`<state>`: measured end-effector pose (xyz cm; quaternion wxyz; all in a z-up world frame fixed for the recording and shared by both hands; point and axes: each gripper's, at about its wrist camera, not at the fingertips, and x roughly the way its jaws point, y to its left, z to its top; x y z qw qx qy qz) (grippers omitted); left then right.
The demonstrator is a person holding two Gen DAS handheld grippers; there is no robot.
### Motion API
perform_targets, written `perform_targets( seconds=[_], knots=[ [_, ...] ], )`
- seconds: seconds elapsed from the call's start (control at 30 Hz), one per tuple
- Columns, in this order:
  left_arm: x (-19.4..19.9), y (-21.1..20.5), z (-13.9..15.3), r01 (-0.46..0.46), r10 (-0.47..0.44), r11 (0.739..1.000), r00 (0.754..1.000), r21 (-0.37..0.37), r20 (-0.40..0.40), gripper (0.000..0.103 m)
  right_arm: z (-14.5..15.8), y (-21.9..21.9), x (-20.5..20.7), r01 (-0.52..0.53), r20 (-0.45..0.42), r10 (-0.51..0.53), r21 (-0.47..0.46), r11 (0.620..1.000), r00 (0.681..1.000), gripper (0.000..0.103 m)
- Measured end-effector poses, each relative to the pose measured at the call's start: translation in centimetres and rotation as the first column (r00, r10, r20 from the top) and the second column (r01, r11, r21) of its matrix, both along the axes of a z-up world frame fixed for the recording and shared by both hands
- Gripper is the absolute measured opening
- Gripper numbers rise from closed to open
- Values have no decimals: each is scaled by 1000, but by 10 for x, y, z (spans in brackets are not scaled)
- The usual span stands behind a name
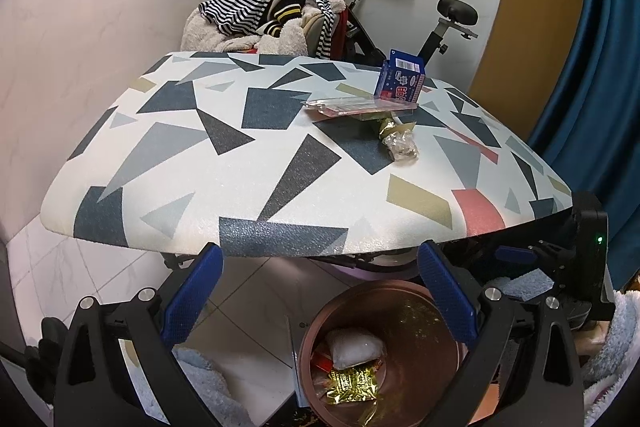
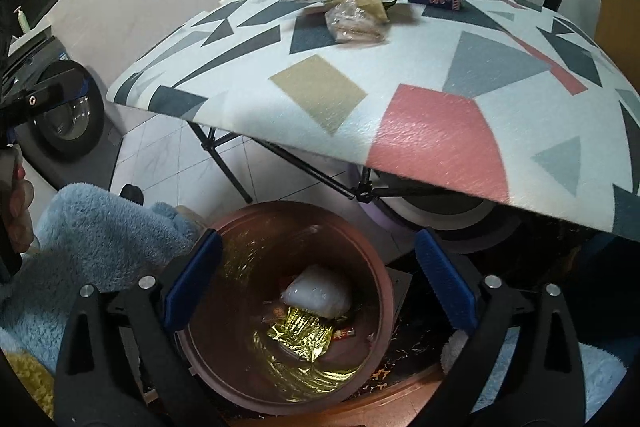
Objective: Collect trash
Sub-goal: 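Move both grippers back over the table toward the remaining trash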
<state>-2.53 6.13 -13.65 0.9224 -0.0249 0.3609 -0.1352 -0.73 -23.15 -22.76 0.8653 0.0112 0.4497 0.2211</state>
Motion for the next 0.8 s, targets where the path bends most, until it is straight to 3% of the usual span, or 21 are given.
perform_targets(
  seconds=[0.8],
  knots=[
    [34, -10, 10, 22, -22, 1000, 1000, -1, 20, 95, 30, -30, 47, 40, 56, -38, -49, 998, 998, 97]
  ],
)
